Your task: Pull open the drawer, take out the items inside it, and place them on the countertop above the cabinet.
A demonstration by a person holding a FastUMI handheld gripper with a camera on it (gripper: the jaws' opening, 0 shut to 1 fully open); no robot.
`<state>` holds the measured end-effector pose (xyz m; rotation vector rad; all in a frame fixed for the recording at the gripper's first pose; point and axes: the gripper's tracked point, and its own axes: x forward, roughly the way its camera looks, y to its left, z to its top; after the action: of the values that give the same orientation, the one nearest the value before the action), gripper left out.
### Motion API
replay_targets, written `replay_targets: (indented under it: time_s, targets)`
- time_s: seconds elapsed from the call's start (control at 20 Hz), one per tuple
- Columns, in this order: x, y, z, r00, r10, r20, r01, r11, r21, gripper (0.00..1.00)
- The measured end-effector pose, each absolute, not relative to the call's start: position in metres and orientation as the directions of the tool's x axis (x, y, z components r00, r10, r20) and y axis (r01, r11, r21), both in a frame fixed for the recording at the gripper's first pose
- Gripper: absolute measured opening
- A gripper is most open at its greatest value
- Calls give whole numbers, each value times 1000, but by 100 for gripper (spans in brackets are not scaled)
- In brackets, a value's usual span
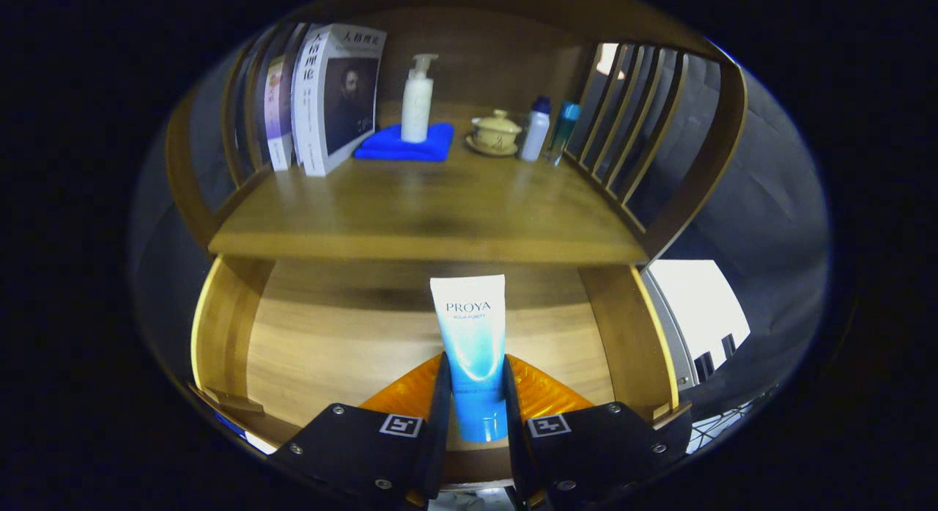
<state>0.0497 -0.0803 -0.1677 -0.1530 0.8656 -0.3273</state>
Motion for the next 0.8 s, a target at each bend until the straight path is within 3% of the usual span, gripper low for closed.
replay_targets:
  time_s: [0.2,0.8]
  targets:
    - [111,-75,-146,713,-285,-641,179,957,-226,38]
    - [232,-93,-173,778,-233,-584,97,962,-253,40]
